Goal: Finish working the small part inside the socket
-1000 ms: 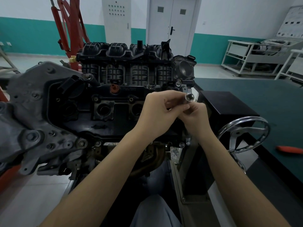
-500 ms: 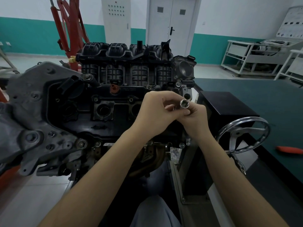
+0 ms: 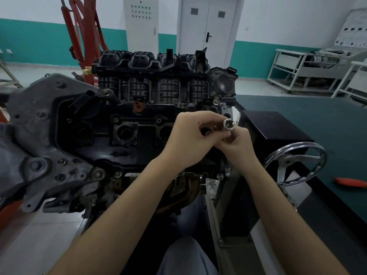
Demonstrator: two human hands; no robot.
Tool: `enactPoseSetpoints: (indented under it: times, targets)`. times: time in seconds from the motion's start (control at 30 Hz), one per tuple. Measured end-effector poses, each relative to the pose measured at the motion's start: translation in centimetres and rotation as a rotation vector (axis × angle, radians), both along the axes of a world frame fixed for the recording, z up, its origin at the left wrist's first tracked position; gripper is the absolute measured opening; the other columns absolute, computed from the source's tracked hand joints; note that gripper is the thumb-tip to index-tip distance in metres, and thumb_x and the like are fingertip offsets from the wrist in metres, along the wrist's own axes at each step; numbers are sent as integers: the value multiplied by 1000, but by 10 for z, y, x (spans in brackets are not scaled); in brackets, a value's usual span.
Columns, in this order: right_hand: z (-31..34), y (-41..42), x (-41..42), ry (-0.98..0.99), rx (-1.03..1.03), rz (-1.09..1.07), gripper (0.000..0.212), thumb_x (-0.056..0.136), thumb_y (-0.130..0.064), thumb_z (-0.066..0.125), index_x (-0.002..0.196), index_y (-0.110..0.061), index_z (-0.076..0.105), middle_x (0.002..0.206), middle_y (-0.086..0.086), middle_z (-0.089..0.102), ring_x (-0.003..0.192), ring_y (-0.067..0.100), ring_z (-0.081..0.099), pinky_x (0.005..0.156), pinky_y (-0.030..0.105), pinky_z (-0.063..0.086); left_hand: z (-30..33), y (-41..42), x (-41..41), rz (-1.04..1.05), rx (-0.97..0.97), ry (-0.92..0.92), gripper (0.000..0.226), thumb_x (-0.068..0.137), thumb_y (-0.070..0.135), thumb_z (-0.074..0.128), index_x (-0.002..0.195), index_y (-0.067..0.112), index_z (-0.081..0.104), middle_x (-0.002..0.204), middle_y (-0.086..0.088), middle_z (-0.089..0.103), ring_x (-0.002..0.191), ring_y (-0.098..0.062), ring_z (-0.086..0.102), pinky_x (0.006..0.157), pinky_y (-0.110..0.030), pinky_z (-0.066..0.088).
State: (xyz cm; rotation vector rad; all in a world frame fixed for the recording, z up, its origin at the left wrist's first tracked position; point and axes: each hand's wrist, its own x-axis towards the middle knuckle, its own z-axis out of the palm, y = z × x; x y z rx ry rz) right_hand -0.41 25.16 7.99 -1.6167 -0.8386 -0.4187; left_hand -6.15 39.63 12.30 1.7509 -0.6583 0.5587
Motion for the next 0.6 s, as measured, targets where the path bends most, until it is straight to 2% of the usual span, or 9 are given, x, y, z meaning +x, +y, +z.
enactPoseSetpoints:
  times: [0.1, 0.17, 0.27, 0.37, 0.47, 0.53, 0.6]
  targets:
    - [2, -2, 1, 5, -46, -1, 39, 81, 12, 61, 109, -15, 61, 89, -28, 70, 87, -6, 66, 76, 10, 48, 0, 2, 0, -108, -11, 56, 30, 78, -11, 71, 102, 7, 71, 95, -12, 73, 93, -22, 71, 90, -37, 56]
    - [2, -1, 3, 9, -44, -24, 35, 78, 12, 65, 102, -13, 67, 86, -23, 72, 84, -1, 68, 75, 12, 49, 0, 2, -1, -85, 24, 60, 29, 75, -7, 77, 100, 6, 72, 95, -9, 73, 93, -18, 71, 89, -35, 56]
    - [0, 0, 2, 3, -10, -35, 26, 79, 8, 68, 96, -12, 70, 87, -17, 73, 86, 4, 69, 76, 15, 50, -1, 1, -1, 15, 16, 27, 25, 71, 2, 83, 90, 15, 74, 85, 2, 73, 85, -7, 70, 82, -25, 56]
    - [-1, -1, 2, 13, -23, 0, 32, 83, 6, 63, 104, -19, 64, 95, -23, 71, 92, -1, 67, 79, 13, 49, -1, 1, 1, -4, 5, 19, 23, 77, -2, 77, 97, 10, 75, 88, 0, 73, 87, -9, 71, 85, -25, 56]
    - [0, 0, 3, 36, -67, 9, 32, 83, 4, 59, 107, -17, 60, 90, -29, 69, 88, -7, 65, 76, 10, 47, -1, 4, 1, -98, 6, 51, 27, 81, -7, 70, 105, 5, 71, 95, -7, 73, 95, -18, 71, 91, -33, 55]
    - [1, 2, 4, 11, -66, -8, 30, 81, 7, 61, 102, -14, 64, 87, -30, 69, 85, -7, 66, 74, 9, 48, -1, 4, 1, -91, 30, 42, 27, 80, -6, 73, 103, 7, 72, 95, -7, 73, 94, -16, 70, 90, -31, 55]
    - [1, 3, 4, -13, -50, -18, 30, 80, 9, 63, 92, -18, 70, 87, -28, 70, 85, -4, 67, 75, 10, 48, -2, 3, 2, -22, 33, 18, 24, 75, 0, 79, 94, 14, 73, 88, 1, 73, 88, -9, 70, 83, -24, 55]
